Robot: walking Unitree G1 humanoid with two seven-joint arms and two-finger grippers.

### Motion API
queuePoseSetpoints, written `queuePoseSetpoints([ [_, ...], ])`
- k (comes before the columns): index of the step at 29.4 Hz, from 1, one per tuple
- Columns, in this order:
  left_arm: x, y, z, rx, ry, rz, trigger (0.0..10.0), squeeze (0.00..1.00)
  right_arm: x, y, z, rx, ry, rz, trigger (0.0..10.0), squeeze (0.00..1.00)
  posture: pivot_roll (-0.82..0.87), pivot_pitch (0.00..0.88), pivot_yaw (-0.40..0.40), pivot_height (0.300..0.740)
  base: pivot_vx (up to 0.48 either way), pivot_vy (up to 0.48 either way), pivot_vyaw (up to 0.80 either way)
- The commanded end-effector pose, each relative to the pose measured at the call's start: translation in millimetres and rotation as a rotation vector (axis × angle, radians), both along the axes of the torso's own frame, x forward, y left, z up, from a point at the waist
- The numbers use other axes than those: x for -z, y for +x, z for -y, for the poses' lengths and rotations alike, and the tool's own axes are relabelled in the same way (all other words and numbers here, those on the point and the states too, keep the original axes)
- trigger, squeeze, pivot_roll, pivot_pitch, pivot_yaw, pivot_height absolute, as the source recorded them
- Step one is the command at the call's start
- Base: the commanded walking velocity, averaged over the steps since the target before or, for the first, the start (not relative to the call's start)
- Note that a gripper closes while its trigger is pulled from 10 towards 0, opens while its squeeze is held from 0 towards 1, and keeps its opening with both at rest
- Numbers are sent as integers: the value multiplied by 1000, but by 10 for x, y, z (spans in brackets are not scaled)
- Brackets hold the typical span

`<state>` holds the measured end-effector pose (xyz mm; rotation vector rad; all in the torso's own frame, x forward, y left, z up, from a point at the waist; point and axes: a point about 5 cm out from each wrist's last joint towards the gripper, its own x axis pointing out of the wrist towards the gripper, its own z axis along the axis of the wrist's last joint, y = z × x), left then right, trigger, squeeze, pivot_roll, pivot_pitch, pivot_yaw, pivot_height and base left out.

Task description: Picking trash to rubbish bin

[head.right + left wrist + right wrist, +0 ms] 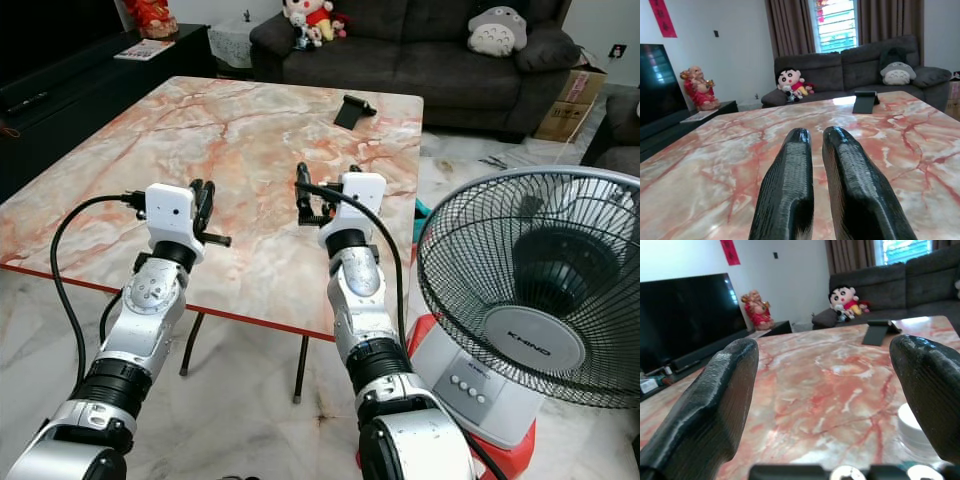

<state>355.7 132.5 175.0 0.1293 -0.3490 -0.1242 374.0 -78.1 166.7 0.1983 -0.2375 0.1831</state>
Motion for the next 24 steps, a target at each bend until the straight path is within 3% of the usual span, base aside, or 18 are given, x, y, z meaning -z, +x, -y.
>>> queuePoseSetpoints([
  [1,-18,-12,-4,8,-6,8,10000,0,-73,37,-34,-3,3,4,10000,1000,137,48,27,740,0,0,0],
  [9,-12,-23,-15,6,-5,6,10000,0,-96,50,-61,-11,0,6,10000,1000,142,61,24,740,0,0,0],
  [10,-5,-25,-18,7,-2,2,10000,0,-75,76,-67,12,-45,-21,10000,1000,143,62,26,740,0,0,0],
  [11,-5,-25,-18,7,-2,2,10000,0,-53,88,-59,33,-78,-41,10000,361,144,62,26,740,0,0,0],
  [12,-6,-25,-17,8,-2,1,10000,0,-18,103,-37,67,-113,-66,10000,0,145,62,26,740,0,0,0],
  [15,-13,-21,-17,11,1,1,10000,0,20,125,13,106,-98,-107,10000,0,152,61,28,740,0,0,0],
  [24,-34,-18,-32,10,4,5,10000,0,-88,176,128,177,-56,-83,10000,0,154,63,30,740,0,0,0],
])
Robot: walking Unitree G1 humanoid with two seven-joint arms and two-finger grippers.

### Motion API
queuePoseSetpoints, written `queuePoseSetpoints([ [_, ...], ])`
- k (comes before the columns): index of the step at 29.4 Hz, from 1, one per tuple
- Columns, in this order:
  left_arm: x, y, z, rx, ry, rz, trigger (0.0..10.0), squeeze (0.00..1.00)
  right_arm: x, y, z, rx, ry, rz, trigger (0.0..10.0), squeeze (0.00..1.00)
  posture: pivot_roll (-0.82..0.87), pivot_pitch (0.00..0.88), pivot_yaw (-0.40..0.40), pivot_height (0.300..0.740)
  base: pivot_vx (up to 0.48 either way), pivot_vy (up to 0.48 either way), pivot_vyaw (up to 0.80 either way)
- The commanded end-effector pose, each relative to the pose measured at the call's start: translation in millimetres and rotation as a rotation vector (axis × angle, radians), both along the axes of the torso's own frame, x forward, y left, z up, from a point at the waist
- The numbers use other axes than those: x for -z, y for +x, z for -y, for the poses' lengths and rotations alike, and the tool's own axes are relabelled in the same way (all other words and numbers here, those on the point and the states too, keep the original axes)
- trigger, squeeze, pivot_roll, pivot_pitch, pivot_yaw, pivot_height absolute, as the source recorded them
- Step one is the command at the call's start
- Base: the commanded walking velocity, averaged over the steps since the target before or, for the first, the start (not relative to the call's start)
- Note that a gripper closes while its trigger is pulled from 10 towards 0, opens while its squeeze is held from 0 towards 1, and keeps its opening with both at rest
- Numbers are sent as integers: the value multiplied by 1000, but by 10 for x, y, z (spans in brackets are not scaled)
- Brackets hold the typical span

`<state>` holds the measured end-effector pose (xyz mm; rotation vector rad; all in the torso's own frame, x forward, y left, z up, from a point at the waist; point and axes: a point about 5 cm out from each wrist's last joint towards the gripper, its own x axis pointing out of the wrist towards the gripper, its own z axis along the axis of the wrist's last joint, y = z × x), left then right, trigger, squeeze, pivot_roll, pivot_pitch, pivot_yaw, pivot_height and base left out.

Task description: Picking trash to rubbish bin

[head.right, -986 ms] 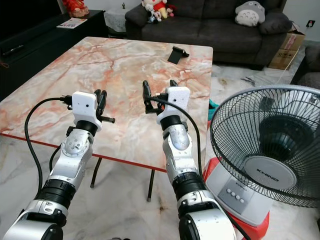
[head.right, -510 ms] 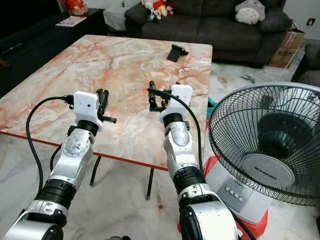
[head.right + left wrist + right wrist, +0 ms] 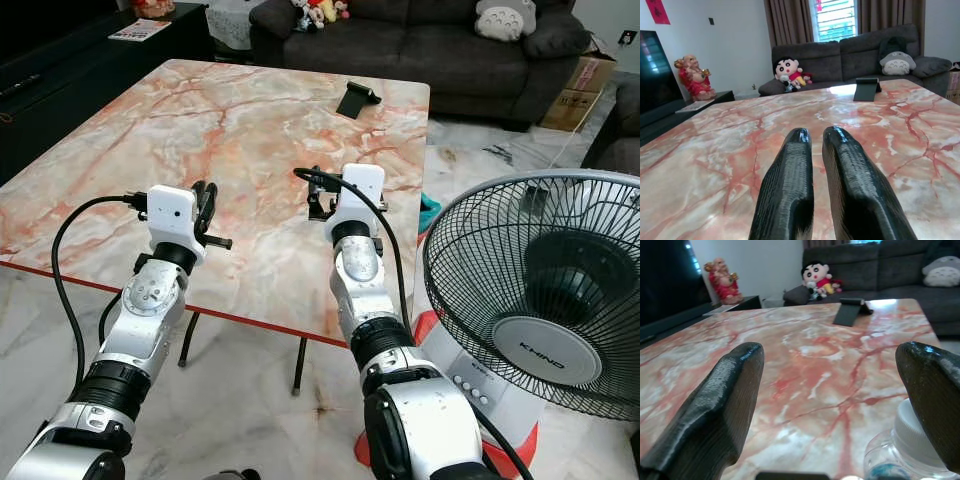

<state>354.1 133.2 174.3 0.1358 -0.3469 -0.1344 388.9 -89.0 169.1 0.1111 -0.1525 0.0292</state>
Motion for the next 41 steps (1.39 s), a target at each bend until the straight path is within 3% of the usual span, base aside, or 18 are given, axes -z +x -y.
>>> queuePoseSetpoints([
  [1,-43,-2,-23,2,-5,8,10000,0,-77,30,32,30,21,18,10000,0,154,64,30,740,0,0,0],
  [9,-48,-2,-2,10,-7,9,10000,0,-124,44,99,76,44,48,10000,0,150,65,32,740,0,0,0],
  [41,-5,6,49,42,-2,-24,10000,0,140,-26,202,130,28,-33,10000,0,141,72,44,740,0,0,0],
])
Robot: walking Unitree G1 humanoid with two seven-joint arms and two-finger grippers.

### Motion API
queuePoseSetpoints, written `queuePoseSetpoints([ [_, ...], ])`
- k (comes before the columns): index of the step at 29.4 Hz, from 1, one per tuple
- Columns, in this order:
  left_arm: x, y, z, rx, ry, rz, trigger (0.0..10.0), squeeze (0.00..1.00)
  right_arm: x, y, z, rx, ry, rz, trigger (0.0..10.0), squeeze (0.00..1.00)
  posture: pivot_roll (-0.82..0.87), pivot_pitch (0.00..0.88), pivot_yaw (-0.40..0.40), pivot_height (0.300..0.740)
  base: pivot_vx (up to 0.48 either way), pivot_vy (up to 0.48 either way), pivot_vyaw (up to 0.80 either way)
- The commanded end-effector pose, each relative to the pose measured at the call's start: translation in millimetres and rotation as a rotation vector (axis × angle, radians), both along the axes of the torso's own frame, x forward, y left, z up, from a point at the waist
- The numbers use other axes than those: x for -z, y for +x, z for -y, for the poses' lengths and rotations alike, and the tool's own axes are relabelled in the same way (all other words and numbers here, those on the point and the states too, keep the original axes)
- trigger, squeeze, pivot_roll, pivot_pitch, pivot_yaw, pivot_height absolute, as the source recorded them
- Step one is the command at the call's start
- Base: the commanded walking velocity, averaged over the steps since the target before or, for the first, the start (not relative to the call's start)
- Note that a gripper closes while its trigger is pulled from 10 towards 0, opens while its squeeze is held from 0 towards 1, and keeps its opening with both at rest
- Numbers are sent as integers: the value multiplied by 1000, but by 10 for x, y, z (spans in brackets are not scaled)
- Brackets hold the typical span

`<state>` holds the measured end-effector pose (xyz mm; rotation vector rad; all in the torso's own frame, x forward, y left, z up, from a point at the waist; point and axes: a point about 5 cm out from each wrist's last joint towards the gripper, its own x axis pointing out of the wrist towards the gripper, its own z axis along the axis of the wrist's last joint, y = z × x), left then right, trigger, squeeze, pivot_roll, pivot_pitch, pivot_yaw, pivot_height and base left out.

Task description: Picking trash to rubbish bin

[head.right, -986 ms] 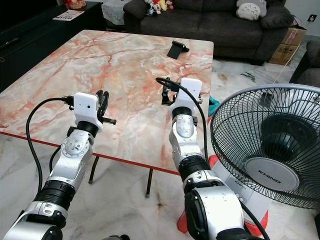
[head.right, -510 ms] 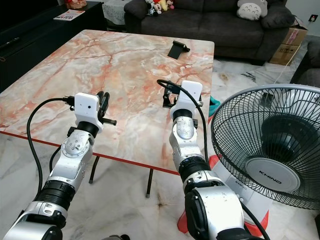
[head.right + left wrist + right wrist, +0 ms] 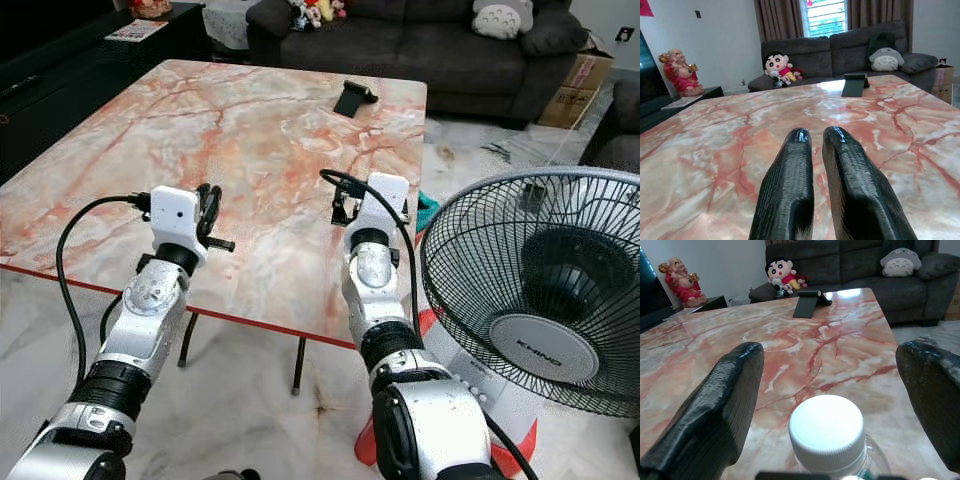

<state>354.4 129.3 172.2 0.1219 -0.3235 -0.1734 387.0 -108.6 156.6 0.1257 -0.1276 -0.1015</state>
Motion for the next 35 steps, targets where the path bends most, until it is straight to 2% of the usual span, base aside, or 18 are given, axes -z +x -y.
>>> queuePoseSetpoints([
  [1,-27,3,10,4,3,3,10000,0,15,-7,5,2,4,-1,10000,0,142,72,43,740,0,0,0],
  [7,-23,1,4,3,3,2,10000,0,37,-20,-15,-5,2,-4,10000,0,144,75,43,740,0,0,0],
  [8,-21,0,1,2,3,1,10000,0,55,-28,-19,-7,1,-8,9647,0,144,75,43,740,0,0,0],
  [9,-21,-1,0,2,3,1,10000,0,63,-32,-19,-7,1,-9,7961,0,143,75,43,740,0,0,0],
  [11,-21,-1,0,2,3,1,10000,0,69,-34,-19,-7,1,-11,7647,0,142,76,43,740,0,0,0],
  [13,-20,-2,3,3,1,0,10000,0,76,-37,-18,-9,1,-13,3843,0,140,76,42,740,0,0,0],
  [14,-20,-2,3,3,1,0,10000,0,76,-37,-18,-9,1,-13,3843,0,140,76,42,740,0,0,0],
  [15,-20,-2,4,4,1,0,10000,0,77,-37,-18,-9,1,-14,3216,0,140,76,42,740,0,0,0],
  [16,-20,-2,8,4,0,0,10000,0,77,-37,-17,-10,2,-13,0,0,140,77,42,740,0,0,0],
  [35,-1,1,21,6,-3,-9,10000,0,78,-39,-38,-35,8,-11,0,0,139,76,39,740,0,0,0],
])
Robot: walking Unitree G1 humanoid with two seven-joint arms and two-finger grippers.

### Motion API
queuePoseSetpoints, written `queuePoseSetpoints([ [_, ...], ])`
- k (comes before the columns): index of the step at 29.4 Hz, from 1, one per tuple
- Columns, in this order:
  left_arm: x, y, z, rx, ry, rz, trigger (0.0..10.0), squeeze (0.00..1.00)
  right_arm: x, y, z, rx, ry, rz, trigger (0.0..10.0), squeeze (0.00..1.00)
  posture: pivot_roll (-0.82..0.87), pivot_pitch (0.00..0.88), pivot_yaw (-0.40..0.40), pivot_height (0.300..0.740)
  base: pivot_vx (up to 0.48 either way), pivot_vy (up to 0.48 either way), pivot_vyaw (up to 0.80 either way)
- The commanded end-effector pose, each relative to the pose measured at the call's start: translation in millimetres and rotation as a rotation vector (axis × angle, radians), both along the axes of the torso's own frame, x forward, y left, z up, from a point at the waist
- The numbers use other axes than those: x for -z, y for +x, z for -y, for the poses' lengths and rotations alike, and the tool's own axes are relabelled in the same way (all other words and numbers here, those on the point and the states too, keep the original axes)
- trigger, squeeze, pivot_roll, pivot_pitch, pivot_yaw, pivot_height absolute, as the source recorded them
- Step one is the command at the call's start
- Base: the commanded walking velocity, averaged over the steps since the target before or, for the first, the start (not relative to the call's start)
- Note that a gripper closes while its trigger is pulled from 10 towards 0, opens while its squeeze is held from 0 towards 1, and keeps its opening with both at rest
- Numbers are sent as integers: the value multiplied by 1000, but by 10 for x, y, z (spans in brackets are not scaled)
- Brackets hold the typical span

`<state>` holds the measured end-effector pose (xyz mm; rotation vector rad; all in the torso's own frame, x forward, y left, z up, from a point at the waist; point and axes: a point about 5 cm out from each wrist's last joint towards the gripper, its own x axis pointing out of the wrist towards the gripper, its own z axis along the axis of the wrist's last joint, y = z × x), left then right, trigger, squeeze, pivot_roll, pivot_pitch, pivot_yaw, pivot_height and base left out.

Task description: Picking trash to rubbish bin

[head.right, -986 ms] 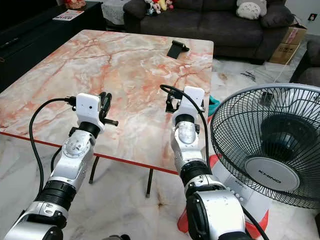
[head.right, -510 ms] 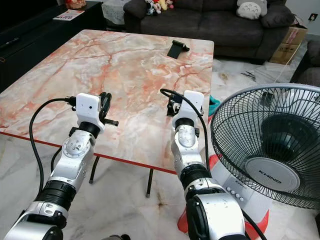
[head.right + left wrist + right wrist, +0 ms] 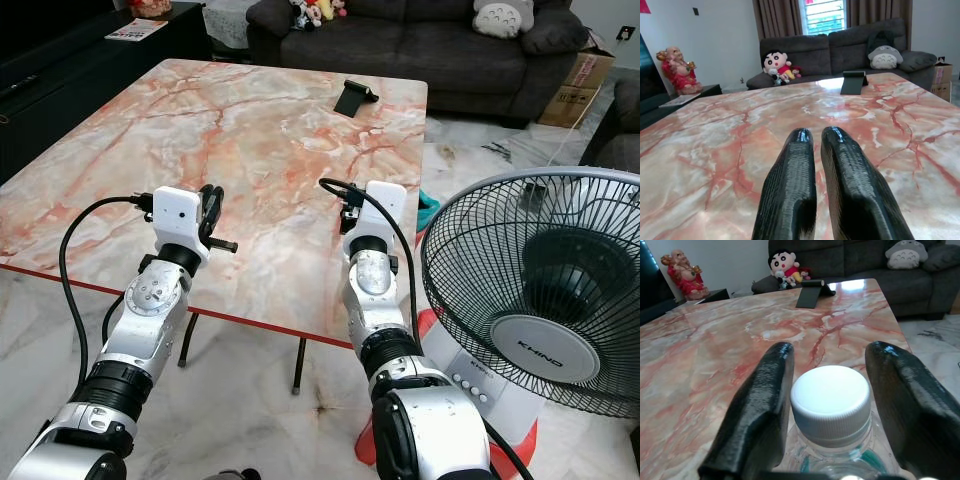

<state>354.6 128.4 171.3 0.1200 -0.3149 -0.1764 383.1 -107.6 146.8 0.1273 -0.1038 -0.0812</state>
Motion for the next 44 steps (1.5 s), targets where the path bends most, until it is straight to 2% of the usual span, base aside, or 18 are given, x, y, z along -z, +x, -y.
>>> queuePoseSetpoints([
  [1,-8,-1,12,2,-3,0,10000,0,-19,-1,-31,-16,7,12,0,0,138,76,39,740,0,0,0],
  [10,4,-5,0,-10,-3,2,10000,0,-11,-10,-57,-31,9,14,0,0,138,77,39,740,0,0,0],
  [17,4,-3,-31,-28,-11,2,10000,0,-189,-2,-141,-96,46,121,0,0,135,74,37,740,0,0,0],
  [18,2,-3,-32,-30,-12,4,10000,0,-224,1,-157,-107,50,138,1176,0,134,74,37,740,0,0,0],
  [19,0,-3,-33,-31,-13,5,10000,0,-239,2,-164,-113,51,145,4549,0,134,74,37,740,0,0,0],
  [20,-1,-4,-35,-32,-13,6,10000,0,-263,2,-175,-120,54,158,10000,0,135,74,36,740,0,0,0],
  [23,-5,-9,-46,-38,-16,10,10000,0,-352,-8,-216,-161,74,216,10000,0,134,74,35,740,0,0,0],
  [27,10,-36,-98,-67,-43,13,10000,0,-450,-75,-361,-338,128,307,10000,0,131,75,34,740,0,0,0],
  [28,10,-36,-98,-67,-43,13,10000,0,-450,-75,-361,-338,128,307,10000,0,131,75,34,740,0,0,0],
  [29,12,-53,-124,-77,-48,19,10000,0,-457,-109,-400,-400,126,332,10000,0,131,76,34,740,0,0,0],
  [30,12,-53,-124,-77,-48,19,10000,0,-457,-109,-400,-400,126,332,10000,0,131,76,34,740,0,0,0],
  [32,17,-86,-159,-84,-49,28,10000,0,-441,-166,-445,-485,97,360,10000,0,134,76,33,740,0,0,0],
  [44,21,-105,-157,-90,-59,31,10000,0,-363,-187,-400,-505,95,338,10000,0,132,75,32,740,-65,0,0],
])
